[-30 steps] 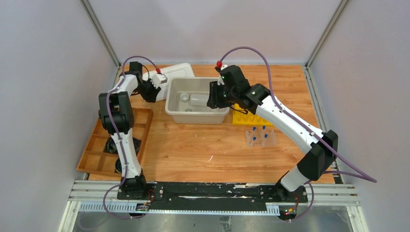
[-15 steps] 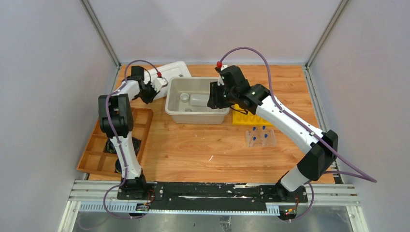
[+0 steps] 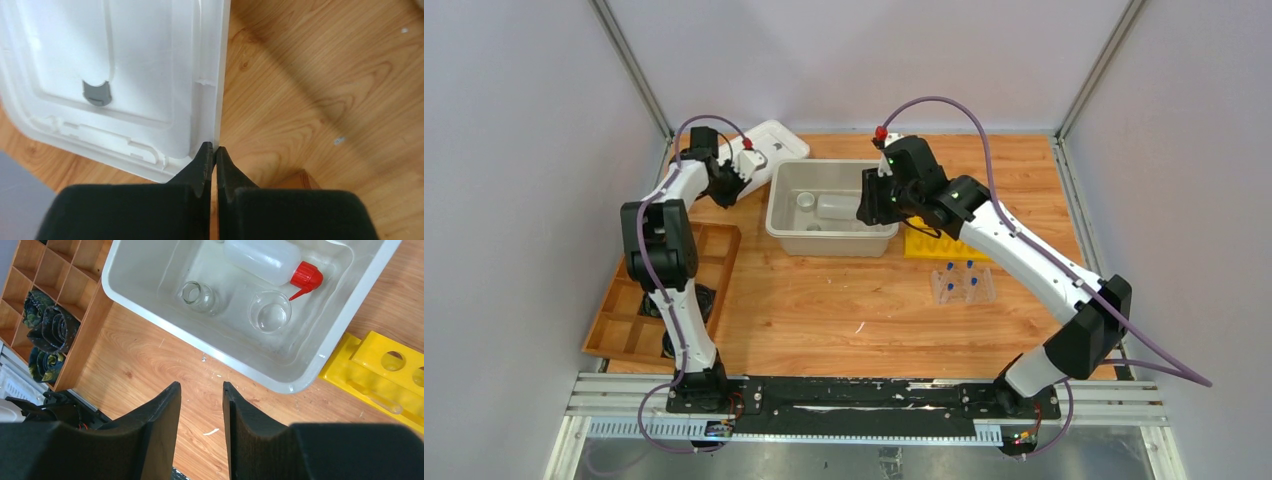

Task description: Organize the chemistry lab equipment

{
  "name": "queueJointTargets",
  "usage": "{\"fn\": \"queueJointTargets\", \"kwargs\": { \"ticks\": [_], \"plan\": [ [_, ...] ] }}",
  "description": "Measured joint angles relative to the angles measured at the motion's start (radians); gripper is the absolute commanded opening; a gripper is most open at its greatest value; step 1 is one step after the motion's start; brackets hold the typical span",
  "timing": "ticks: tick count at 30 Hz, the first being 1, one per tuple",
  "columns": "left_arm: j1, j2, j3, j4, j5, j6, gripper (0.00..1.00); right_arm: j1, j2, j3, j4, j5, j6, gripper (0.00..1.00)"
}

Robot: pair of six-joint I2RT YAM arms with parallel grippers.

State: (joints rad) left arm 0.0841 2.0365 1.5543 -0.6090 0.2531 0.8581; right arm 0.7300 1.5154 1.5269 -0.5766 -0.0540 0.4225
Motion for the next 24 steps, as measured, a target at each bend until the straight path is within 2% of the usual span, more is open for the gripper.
{"fn": "queueJointTargets", "kwargs": {
  "ticks": [6, 9, 11, 13, 15, 17, 19, 24],
  "plan": [
    [-0.002, -0.141, 0.024, -0.060, -0.001, -0.048, 0.00, 0.000, -0.015, 0.000, 0.001, 0.004, -0.036, 0.39],
    [-0.004, -0.216, 0.054, -0.112, -0.002, -0.055, 0.00, 0.000, -0.019, 0.001, 0.006, 0.002, -0.080, 0.43],
    [-0.011, -0.263, 0.068, -0.143, 0.002, -0.055, 0.00, 0.000, -0.022, 0.001, 0.021, -0.003, -0.130, 0.49],
    [-0.028, -0.321, 0.080, -0.186, 0.011, -0.053, 0.00, 0.000, -0.030, -0.002, 0.056, -0.010, -0.190, 0.59],
    [-0.050, -0.378, 0.084, -0.229, 0.025, -0.045, 0.00, 0.000, -0.056, -0.030, 0.121, -0.024, -0.259, 0.75],
    [-0.079, -0.435, 0.084, -0.279, 0.036, -0.029, 0.00, 0.003, -0.115, -0.096, 0.206, -0.032, -0.369, 0.86],
    [-0.124, -0.496, 0.084, -0.333, 0.040, -0.003, 0.00, 0.014, -0.178, -0.166, 0.287, -0.025, -0.491, 0.91],
    [-0.244, -0.649, 0.054, -0.429, 0.040, 0.067, 0.00, 0.077, -0.271, -0.274, 0.458, 0.011, -0.824, 0.92]
  ]
}}
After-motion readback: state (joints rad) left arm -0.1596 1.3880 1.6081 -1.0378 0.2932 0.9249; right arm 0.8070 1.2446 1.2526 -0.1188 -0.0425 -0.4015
